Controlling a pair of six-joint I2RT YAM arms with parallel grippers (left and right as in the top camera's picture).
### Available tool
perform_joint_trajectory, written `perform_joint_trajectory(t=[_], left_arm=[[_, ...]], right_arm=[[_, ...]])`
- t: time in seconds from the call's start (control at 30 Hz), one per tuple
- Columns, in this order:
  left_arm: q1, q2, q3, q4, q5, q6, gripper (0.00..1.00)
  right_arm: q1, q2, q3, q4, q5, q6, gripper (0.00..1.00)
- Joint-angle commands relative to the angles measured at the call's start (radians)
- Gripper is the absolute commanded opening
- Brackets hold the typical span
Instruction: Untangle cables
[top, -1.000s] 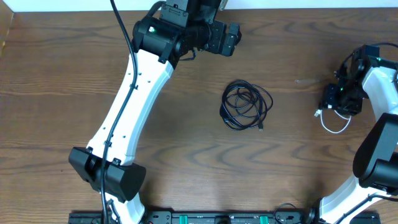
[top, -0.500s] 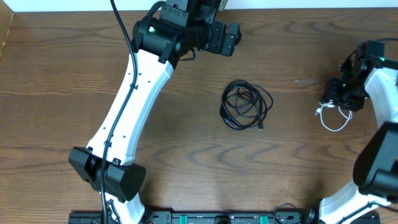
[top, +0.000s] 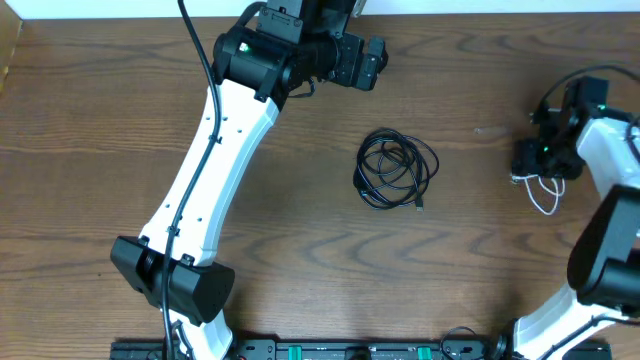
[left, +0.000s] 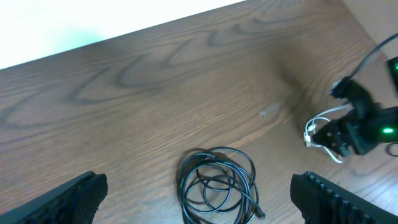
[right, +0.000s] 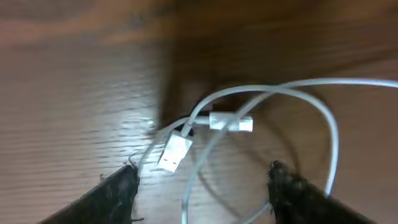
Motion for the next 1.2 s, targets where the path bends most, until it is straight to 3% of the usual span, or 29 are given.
perform_joint_trajectory(t=[0.0,0.1,0.17,0.2,0.4,0.6,0.87,1.17], left_arm=[[0.002,0.004,0.016,-0.003,-0.008,0.018,0.98],[0.002,0.004,0.016,-0.001,-0.008,0.018,0.99],[0.002,0.004,0.016,0.0,-0.008,0.018,0.99],[0.002,0.004,0.016,0.0,-0.008,0.018,0.98],[0.002,0.004,0.016,0.0,-0.008,0.018,0.98],[0.002,0.004,0.016,0.0,-0.008,0.018,0.99],[0.002,0.004,0.016,0.001,-0.011,0.029,0.98],[0.002,0.004,0.016,0.007,-0.011,0.029,0.98]], right_arm=[[0.004,0.027,-0.027,0.03,0.007,-0.012,0.41],[0.004,0.026,-0.026,0.039,0.006,0.017,0.16],[0.004,0.026,-0.026,0.037,0.007,0.021,0.03],[0.004,0.026,-0.026,0.037,0.006,0.041,0.01],[0.004,0.017,-0.008,0.029,-0.009,0.23,0.01],[-0.036,-0.035,0.13,-0.004,-0.011,0.333,0.01],[-0.103,-0.047,0.366,0.027,0.068,0.342,0.01],[-0.201,-0.04,0.371,0.21,0.135,0.363,0.01]])
